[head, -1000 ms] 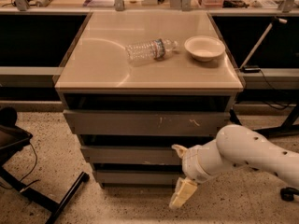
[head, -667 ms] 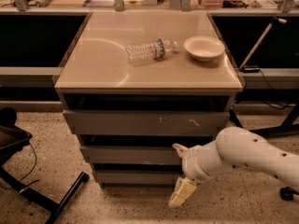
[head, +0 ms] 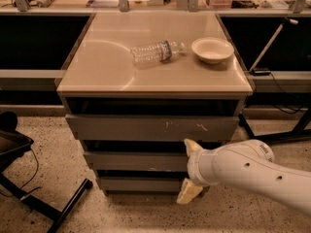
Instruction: Open middle drawer
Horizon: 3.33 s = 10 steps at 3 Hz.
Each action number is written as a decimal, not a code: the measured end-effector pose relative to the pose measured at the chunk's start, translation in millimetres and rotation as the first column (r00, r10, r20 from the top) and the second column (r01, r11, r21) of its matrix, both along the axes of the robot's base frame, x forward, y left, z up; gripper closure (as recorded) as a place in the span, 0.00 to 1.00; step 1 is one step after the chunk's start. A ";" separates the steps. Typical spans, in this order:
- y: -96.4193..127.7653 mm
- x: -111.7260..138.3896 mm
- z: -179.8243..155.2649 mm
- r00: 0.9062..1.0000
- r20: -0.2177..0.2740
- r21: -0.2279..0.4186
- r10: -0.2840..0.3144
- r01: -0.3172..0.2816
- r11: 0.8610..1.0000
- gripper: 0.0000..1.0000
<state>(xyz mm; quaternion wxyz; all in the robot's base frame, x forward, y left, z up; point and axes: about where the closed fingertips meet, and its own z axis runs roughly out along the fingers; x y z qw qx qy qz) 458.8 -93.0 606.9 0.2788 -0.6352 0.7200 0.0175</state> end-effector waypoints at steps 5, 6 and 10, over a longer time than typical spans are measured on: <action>-73.0 54.5 -67.8 0.993 0.064 0.044 -0.102 0.099 0.994 0.00; -71.5 55.6 -83.9 0.994 0.047 0.056 -0.099 0.096 0.994 0.00; -29.3 118.1 -144.4 0.980 0.086 0.230 -0.180 0.156 0.961 0.00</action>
Offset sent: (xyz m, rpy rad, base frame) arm 0.0530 -0.0481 -0.0632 0.0986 -0.0729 -0.0032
